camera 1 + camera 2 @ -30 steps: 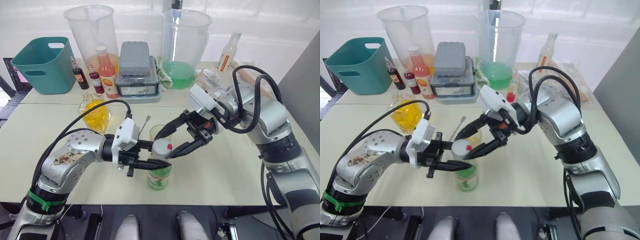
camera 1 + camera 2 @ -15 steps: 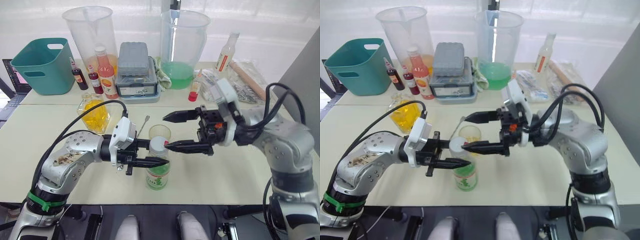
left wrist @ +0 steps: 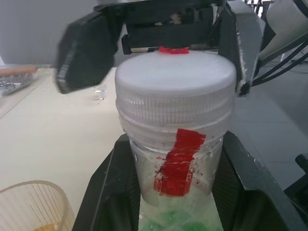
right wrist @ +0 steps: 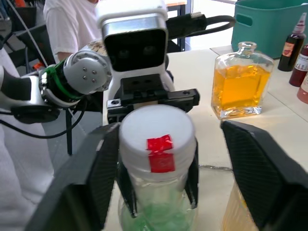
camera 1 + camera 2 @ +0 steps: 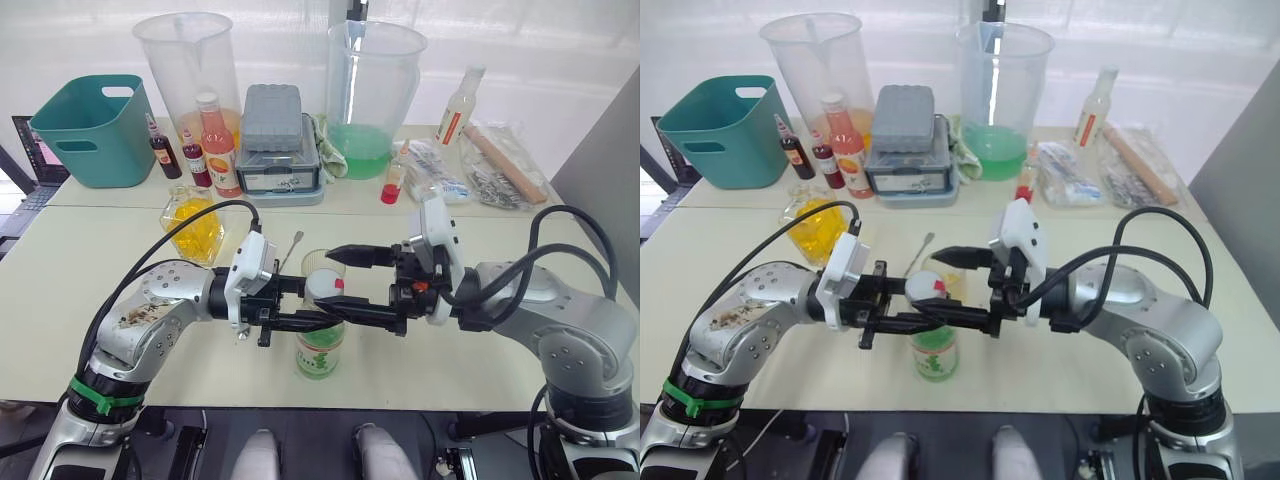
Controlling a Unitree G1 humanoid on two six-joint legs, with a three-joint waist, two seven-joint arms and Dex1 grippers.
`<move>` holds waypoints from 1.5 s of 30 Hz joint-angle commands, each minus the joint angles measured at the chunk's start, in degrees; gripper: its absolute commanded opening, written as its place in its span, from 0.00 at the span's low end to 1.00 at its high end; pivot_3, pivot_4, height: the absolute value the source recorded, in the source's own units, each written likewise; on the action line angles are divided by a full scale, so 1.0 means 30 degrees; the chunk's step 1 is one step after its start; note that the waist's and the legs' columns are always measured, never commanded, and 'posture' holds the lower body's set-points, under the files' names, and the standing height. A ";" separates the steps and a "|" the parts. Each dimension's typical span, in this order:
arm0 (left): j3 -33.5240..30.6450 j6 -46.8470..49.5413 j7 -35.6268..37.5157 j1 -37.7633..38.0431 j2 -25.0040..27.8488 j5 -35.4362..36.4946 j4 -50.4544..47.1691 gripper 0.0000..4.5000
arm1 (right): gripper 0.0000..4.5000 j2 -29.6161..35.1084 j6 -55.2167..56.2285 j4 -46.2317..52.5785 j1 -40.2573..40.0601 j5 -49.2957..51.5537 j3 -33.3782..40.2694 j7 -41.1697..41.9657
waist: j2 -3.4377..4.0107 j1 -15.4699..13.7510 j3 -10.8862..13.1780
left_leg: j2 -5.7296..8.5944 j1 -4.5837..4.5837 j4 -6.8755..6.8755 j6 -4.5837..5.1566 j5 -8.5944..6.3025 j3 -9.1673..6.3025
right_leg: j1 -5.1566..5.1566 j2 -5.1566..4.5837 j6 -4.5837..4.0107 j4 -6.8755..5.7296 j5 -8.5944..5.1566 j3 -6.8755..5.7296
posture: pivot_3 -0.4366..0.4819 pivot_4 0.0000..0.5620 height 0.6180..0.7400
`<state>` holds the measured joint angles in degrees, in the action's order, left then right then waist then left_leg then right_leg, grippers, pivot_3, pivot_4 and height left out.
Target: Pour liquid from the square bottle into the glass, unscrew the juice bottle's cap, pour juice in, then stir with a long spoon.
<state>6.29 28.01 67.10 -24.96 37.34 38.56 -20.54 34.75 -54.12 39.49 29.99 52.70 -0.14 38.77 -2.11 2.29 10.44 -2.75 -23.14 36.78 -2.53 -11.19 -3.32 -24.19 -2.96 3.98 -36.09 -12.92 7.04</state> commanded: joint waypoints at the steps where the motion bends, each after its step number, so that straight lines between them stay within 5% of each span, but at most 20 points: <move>1: 0.0234 -0.0378 -0.0122 -0.0069 0.0060 -0.0922 0.0307 0.33 | 0.49 0.0208 0.0593 0.0006 0.0039 -0.0131 0.0170 0.0014 | 0.0000 0.0003 -0.0001 | 0.0000 0.0003 0.0000 0.0000 0.0000 0.0001 | 0.0001 -0.0001 -0.0002 0.0000 -0.0001 0.0001 | 0.48 0.27 0.99; 3: 0.0196 -0.0419 -0.0181 0.0000 0.0111 -0.0953 0.0259 0.33 | 0.37 0.0380 0.0722 -0.0121 0.0163 0.0022 0.0059 0.0514 | 0.0001 -0.0002 -0.0001 | 0.0000 0.0004 0.0001 0.0000 0.0002 0.0001 | 0.0002 0.0000 -0.0004 0.0000 -0.0002 0.0001 | 0.48 0.27 0.99; 11: -0.0089 -0.0129 -0.0963 0.0389 0.0417 -0.1026 -0.0823 0.33 | 0.37 0.1394 0.2565 -0.2676 0.1840 -0.0659 -0.1691 0.6092 | 0.0000 0.0043 -0.0001 | -0.0001 0.0002 0.0008 0.0000 0.0003 0.0006 | 0.0001 -0.0001 -0.0009 0.0006 -0.0006 0.0006 | 0.48 0.27 0.99; 18: -0.0180 -0.0219 -0.1659 0.1309 0.0947 -0.1496 -0.1863 0.33 | 0.37 0.1617 0.7814 -1.0028 0.6320 -0.4836 -0.5419 1.5616 | 0.0004 0.0092 0.0000 | -0.0003 0.0016 0.0007 0.0000 0.0002 0.0009 | 0.0006 0.0001 0.0001 0.0010 -0.0001 0.0001 | 0.48 0.27 0.99; 22: -0.0234 -0.0098 -0.2195 0.1561 0.0983 -0.1418 -0.2263 0.33 | 0.37 0.0907 0.9041 -1.3176 0.8793 -0.5506 -0.6603 1.7874 | 0.0004 0.0082 0.0000 | -0.0003 0.0013 0.0007 0.0000 0.0002 0.0007 | 0.0005 0.0000 0.0005 0.0003 0.0002 -0.0001 | 0.48 0.27 0.99; 24: -0.0137 -0.0024 -0.2504 0.1666 0.0902 -0.1401 -0.2482 0.33 | 0.60 0.0552 0.9478 -1.4131 0.9748 -0.5366 -0.6919 1.7911 | 0.0004 0.0101 0.0000 | -0.0003 0.0013 0.0007 0.0000 0.0002 0.0006 | 0.0004 0.0000 0.0004 0.0003 0.0003 -0.0002 | 0.48 0.27 0.99; 29: -0.0038 -0.0095 -0.2515 0.1732 0.1038 -0.1457 -0.2679 0.33 | 0.97 0.0941 0.8278 -1.4093 1.0373 -0.4553 -0.5774 1.7569 | 0.0004 0.0048 0.0000 | -0.0002 0.0008 0.0007 -0.0001 0.0002 0.0003 | 0.0000 0.0000 0.0002 -0.0001 0.0005 -0.0003 | 0.48 0.27 0.99; 35: 0.0177 -0.0428 -0.2028 0.1091 0.0873 -0.1481 -0.1720 0.33 | 1.00 0.2502 0.4114 -0.9716 0.7569 -0.2031 -0.2343 1.3988 | 0.0004 -0.0021 -0.0001 | -0.0001 -0.0006 0.0005 0.0001 -0.0001 -0.0004 | -0.0010 0.0000 0.0000 -0.0001 0.0004 -0.0008 | 0.48 0.27 0.99; 45: 0.1092 -0.1321 -0.0775 -0.0577 0.0050 -0.1762 0.0352 0.33 | 1.00 0.0653 0.1247 -0.1644 0.1811 -0.0044 0.0493 0.3493 | 0.0005 -0.0069 -0.0001 | 0.0001 -0.0001 0.0023 -0.0008 0.0007 0.0002 | -0.0003 0.0000 0.0005 -0.0003 0.0002 0.0005 | 0.48 0.27 0.99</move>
<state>9.04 25.11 65.41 -25.87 37.52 36.88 -21.29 36.67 -49.51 31.23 36.13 50.92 -0.54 52.77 -2.09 2.08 10.44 -2.74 -23.17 36.86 -2.55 -11.16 -3.32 -24.20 -2.96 3.99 -36.08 -12.92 7.05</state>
